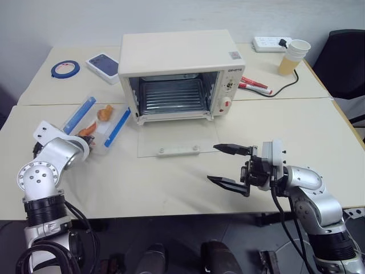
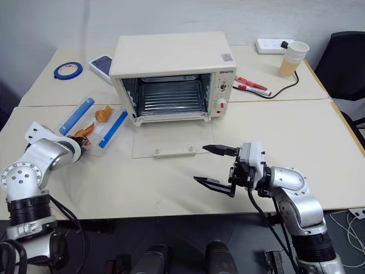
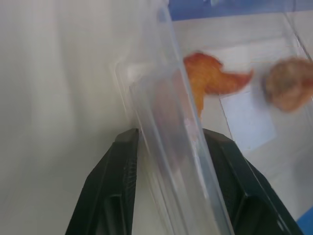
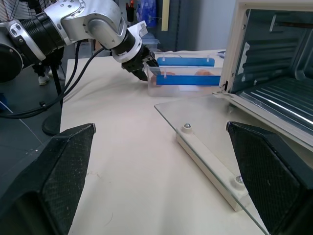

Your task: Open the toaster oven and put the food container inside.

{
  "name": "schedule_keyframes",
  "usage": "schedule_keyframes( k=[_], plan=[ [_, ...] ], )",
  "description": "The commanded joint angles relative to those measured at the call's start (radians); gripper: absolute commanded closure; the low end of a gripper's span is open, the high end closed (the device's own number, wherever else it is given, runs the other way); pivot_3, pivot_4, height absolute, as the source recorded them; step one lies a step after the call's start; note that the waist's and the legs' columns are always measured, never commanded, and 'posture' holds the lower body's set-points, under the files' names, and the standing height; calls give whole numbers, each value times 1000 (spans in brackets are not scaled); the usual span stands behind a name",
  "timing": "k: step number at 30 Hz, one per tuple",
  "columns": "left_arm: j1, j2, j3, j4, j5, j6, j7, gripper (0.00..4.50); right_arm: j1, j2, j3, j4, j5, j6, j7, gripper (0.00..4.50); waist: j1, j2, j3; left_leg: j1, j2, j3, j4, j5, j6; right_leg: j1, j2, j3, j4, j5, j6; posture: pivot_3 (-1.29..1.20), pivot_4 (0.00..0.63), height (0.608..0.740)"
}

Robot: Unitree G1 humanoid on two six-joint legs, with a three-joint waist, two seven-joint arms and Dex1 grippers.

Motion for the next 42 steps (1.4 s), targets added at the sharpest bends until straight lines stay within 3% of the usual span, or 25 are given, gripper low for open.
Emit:
schedule_keyframes(
  k=[1, 6, 15, 25, 31, 34, 38, 42],
  plan=[
    [-20, 45, 36, 16, 36, 39, -30, 2495, 2, -8, -23, -25, 20, 1, -2, 0, -1, 0, 0, 0, 0, 0, 0, 0, 0, 0, 0, 0, 0, 0, 0, 0, 150, 740],
    [-29, 106, 57, 62, 69, 111, -86, 2495, 11, -3, -18, -31, 18, 3, -4, 0, -2, 0, 0, 0, 0, 0, 0, 0, 0, 0, 0, 0, 0, 0, 0, 0, 150, 740],
    [-35, 129, 104, 106, 82, 209, -117, 4277, 28, 0, -8, -34, 15, 2, 0, 0, -2, 0, 0, 0, 0, 0, -1, 0, 0, -1, -1, 0, 0, 0, 0, 0, 150, 740],
    [-14, 215, 168, 106, 123, 311, -169, 4277, 27, -4, -2, -23, 14, 2, 10, 0, -5, 0, 0, 0, 0, 0, -1, 0, 0, -2, -1, 1, 0, 0, 0, 0, 150, 740],
    [-16, 423, 141, 117, 182, 463, -412, 4386, 30, -12, -10, -15, 18, 6, 19, 0, -17, 0, 0, -1, 1, 0, -2, 0, 0, -3, 0, 1, 1, 0, 0, 0, 150, 740],
    [-78, 517, 87, 120, 87, 661, -597, 4387, 34, -25, -30, -3, 22, 14, 22, 0, -9, -2, 1, -3, 0, -1, -1, 0, 0, -3, -1, 1, 1, 0, 0, 0, 150, 740],
    [-134, 569, 43, 118, 111, 763, -743, 4387, 52, -41, -45, 4, 24, 13, 24, 0, -3, -2, 1, -3, -3, -3, -1, 0, 0, -2, -4, 2, 1, 0, 0, 0, 150, 740],
    [-215, 531, -10, 92, 143, 824, -793, 4387, 71, -49, -59, -3, 23, 13, 14, 0, -4, -2, 1, -2, -2, -3, -2, 0, 0, -2, -3, 2, 1, 0, 0, 0, 150, 740]
  ],
)
